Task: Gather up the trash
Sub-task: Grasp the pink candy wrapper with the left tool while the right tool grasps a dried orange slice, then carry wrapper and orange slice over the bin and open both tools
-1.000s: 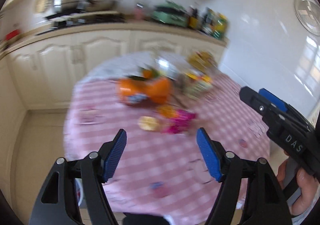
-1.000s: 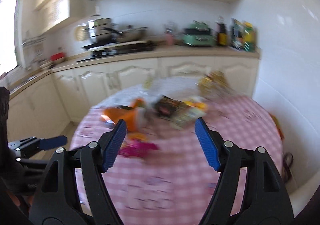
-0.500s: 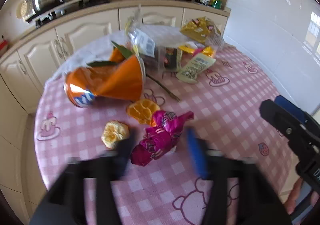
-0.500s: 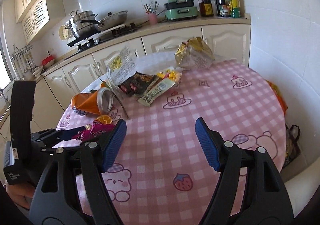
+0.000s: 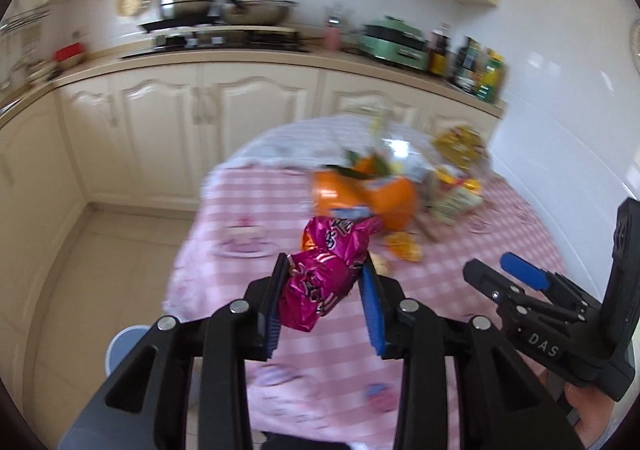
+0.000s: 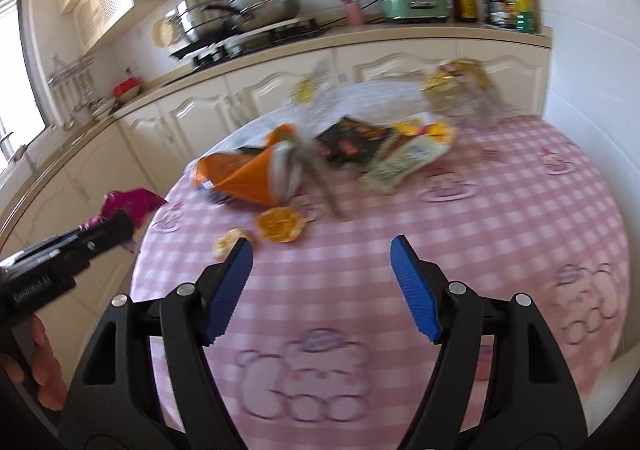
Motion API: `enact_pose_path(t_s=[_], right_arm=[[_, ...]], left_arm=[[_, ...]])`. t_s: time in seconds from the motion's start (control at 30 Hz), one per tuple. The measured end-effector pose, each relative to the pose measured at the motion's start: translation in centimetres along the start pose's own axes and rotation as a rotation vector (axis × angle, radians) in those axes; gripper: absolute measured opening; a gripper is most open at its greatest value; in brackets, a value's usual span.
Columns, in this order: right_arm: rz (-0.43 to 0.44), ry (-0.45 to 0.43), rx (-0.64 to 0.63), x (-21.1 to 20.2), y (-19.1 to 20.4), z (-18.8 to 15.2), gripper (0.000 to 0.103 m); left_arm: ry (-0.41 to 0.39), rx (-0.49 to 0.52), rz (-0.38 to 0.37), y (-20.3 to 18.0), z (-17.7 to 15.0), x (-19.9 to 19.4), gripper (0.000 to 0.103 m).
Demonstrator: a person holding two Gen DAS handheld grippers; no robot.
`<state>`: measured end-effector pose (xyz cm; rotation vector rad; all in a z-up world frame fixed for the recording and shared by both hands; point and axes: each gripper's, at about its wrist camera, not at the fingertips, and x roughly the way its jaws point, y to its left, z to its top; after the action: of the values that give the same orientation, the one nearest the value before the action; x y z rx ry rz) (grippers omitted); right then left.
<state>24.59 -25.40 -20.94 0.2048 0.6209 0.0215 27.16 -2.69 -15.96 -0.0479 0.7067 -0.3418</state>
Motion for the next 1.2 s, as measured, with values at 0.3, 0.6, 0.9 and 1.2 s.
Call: enact_pose_path(t_s=[0.3,0.6,0.9,1.2], right_arm=[[0.047,0.154,-0.089,4.9,6.0,0.0,0.070],[-0.060,0.197,-0.135,8.1,7.6,0.8,0.036],[-0.010,0.163,-0.162,5.9,8.5,-0.2,0.035],[0.205,0.114,-0.266,4.4,17.7,-0.1,0.035]], left_arm=[[0.000,-0.067,0.058,5.0,-1.0,-0.7,0.033],[-0.013,-0.100,0.046,7.7,-1.6,-1.1,0.034],[-0.021,-0.148,0.017,9.5,-2.3,-1.2,0.034],[-0.017,-0.227,0.084,14.7,-4.2,-1.9,0.034]])
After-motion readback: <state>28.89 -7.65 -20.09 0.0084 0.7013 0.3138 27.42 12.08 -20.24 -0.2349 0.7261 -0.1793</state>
